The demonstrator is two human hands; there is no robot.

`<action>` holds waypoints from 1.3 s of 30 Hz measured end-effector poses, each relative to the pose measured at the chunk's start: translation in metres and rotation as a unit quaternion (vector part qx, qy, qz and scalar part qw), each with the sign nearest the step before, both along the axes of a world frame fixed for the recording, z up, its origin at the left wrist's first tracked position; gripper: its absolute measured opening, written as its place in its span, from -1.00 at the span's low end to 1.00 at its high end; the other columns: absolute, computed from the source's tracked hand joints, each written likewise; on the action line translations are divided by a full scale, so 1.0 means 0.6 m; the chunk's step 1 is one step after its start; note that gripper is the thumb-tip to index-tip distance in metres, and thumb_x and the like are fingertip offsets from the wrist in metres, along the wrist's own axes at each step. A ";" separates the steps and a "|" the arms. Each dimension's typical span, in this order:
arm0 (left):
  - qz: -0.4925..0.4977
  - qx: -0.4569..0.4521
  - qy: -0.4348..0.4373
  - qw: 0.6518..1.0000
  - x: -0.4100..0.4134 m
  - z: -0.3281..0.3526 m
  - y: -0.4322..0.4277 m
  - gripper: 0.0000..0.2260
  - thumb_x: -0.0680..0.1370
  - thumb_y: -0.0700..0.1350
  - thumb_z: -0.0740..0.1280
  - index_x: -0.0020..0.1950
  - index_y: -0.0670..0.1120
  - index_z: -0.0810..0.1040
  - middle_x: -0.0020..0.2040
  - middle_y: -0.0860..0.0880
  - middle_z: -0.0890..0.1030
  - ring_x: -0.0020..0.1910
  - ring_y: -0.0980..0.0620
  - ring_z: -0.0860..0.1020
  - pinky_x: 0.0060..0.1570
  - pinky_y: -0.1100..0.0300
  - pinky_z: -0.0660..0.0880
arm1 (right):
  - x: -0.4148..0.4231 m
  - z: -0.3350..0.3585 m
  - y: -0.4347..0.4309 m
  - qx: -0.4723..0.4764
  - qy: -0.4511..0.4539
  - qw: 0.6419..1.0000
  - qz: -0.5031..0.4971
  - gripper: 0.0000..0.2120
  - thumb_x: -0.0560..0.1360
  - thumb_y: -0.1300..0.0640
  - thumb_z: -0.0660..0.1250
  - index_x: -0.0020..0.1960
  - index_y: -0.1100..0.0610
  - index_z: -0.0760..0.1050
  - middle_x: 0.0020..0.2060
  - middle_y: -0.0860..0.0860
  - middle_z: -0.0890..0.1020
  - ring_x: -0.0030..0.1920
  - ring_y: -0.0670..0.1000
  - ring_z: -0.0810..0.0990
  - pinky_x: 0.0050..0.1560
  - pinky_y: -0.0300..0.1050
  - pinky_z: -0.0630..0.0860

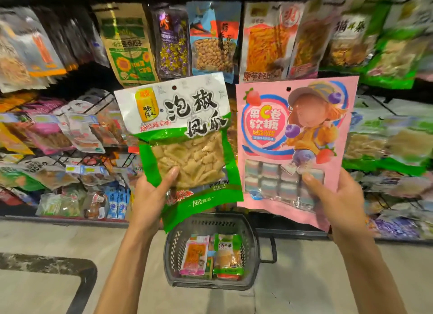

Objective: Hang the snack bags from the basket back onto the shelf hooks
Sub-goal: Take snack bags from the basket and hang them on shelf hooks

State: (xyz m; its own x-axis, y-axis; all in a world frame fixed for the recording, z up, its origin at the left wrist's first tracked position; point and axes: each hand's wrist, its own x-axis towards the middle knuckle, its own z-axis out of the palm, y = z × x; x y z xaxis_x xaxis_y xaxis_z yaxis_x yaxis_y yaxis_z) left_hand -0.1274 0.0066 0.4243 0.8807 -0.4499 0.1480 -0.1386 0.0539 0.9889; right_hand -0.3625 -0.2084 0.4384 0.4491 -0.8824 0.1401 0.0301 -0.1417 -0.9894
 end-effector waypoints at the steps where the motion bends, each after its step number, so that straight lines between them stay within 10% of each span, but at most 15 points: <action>1: -0.005 -0.002 -0.006 1.000 -0.021 0.003 -0.013 -0.85 0.56 -0.16 0.36 0.13 -0.06 0.58 -0.11 0.27 0.70 -0.08 0.33 0.64 -0.13 0.45 0.52 | -0.024 0.003 -0.008 0.001 -0.006 1.000 -0.002 -0.79 0.50 0.26 0.42 0.04 -0.02 0.59 -0.14 -0.16 0.73 -0.16 -0.20 0.68 -0.25 -0.35 0.56; 12: -0.058 -0.026 -0.027 0.998 -0.273 0.018 -0.216 -0.82 0.58 -0.18 0.35 0.18 -0.13 0.56 -0.07 0.18 0.68 -0.11 0.38 0.61 -0.16 0.51 0.47 | -0.348 0.025 -0.152 0.014 -0.038 0.995 -0.095 -0.77 0.43 0.14 0.50 0.09 0.05 0.65 -0.02 0.05 0.73 0.04 0.14 0.69 0.14 0.29 0.56; 28: -0.155 0.002 -0.022 0.988 -0.411 0.029 -0.486 -0.96 0.56 -0.08 0.38 -0.01 0.00 0.60 -0.15 0.17 0.69 -0.15 0.28 0.62 -0.15 0.38 0.49 | -0.565 -0.014 -0.332 0.008 0.020 0.970 -0.241 -0.89 0.40 0.11 0.54 -0.11 0.09 0.65 -0.31 -0.11 0.71 -0.19 0.02 0.65 -0.18 -0.02 0.59; 39: -0.190 -0.048 -0.040 0.980 -0.405 0.082 -0.771 -0.93 0.55 -0.12 0.40 0.03 -0.01 0.63 -0.08 0.13 0.72 -0.04 0.21 0.66 -0.08 0.33 0.55 | -0.561 0.046 -0.574 -0.048 0.002 0.974 -0.222 -0.89 0.42 0.09 0.53 -0.07 0.06 0.66 -0.18 0.00 0.74 -0.15 -0.01 0.69 -0.06 -0.06 0.59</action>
State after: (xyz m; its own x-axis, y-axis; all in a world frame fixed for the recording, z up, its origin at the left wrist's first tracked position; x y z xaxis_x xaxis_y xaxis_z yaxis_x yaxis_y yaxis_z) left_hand -0.3706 -0.4559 0.4737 0.6368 -0.7229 0.2683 -0.1680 0.2095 0.9633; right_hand -0.6992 -0.5531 0.4660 0.0272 -0.9727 0.2304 -0.0580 -0.2316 -0.9711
